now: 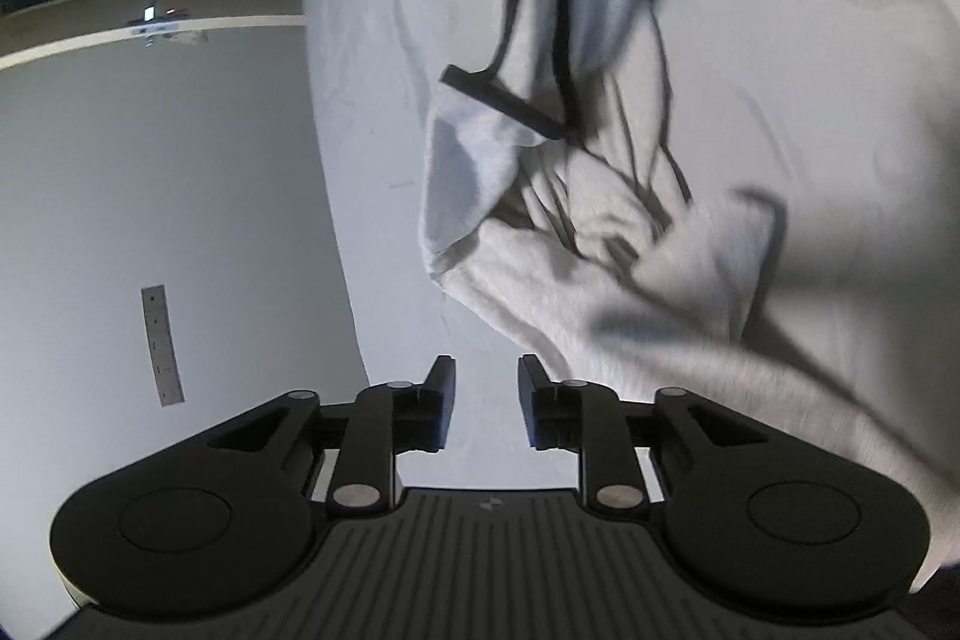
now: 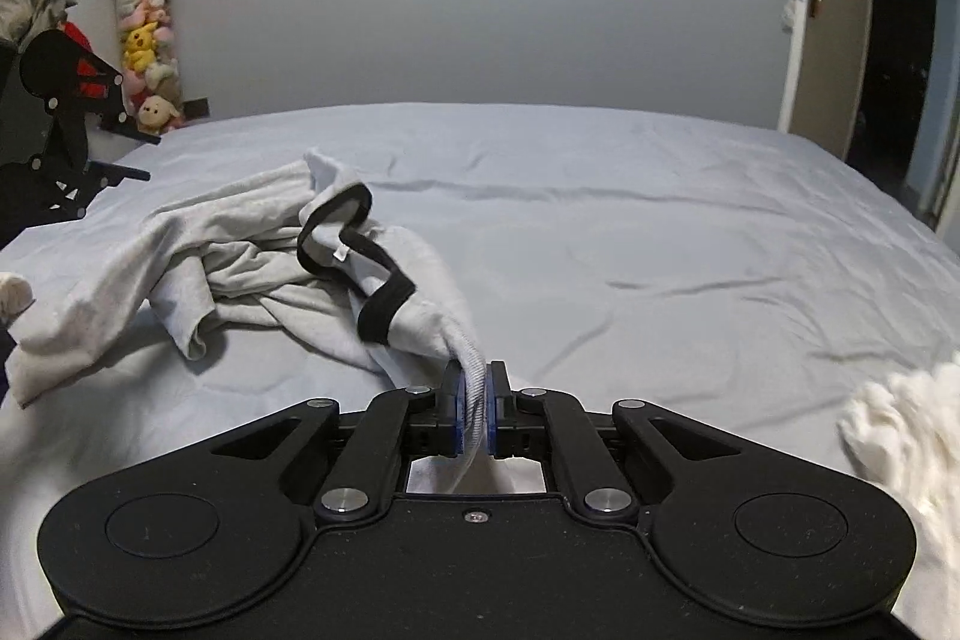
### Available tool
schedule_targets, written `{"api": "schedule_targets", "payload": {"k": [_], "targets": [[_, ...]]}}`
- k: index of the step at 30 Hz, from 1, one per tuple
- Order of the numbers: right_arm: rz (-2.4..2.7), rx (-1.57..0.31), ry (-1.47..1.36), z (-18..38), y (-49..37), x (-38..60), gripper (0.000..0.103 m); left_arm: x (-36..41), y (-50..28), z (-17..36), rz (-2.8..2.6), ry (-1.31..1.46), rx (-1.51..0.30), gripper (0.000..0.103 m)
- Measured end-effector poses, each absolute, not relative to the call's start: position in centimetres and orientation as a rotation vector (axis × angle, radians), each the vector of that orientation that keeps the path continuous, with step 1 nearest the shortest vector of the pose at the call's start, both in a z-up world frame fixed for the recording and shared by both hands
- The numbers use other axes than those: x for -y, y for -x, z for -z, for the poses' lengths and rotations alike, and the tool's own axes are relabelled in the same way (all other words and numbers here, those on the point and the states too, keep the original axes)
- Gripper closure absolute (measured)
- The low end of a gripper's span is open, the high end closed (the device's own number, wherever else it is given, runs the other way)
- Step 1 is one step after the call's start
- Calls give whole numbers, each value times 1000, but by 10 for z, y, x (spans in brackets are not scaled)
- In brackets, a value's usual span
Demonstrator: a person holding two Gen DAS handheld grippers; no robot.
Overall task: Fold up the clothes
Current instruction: 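Lift the shirt by the neckline with the left gripper while the right gripper holds the hem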
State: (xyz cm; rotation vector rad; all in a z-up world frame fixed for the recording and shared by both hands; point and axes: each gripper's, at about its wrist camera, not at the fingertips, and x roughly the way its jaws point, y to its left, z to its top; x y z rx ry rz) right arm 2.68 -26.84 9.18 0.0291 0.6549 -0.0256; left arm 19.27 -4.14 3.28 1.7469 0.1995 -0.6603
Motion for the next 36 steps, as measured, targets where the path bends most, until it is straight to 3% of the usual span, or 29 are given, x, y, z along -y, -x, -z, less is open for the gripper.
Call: {"api": "schedule_targets", "payload": {"k": [5,10,24,26,28,30,32,36], "targets": [[9,-739,-36,-95,4,267,99,56,-188,-31,732,-1800,-103,59],[-69,-839,-46,-77,9,249,99,84,-200,-20,824,-1902,-25,58],[-135,-857,-227,-64,-4,262,98,141,-258,41,1105,-2298,135,52],[-143,-856,-234,-63,-4,262,98,139,-260,54,1138,-2352,134,55],[-147,-854,-238,-62,-3,263,98,137,-261,60,1147,-2368,122,67],[-146,-852,-247,-62,-2,265,98,137,-262,61,1128,-2341,55,85],[-141,-849,-254,-62,-3,266,98,134,-263,54,1096,-2288,-31,94],[-116,-827,-253,-66,-1,267,98,121,-261,40,1015,-2170,-86,97]]}}
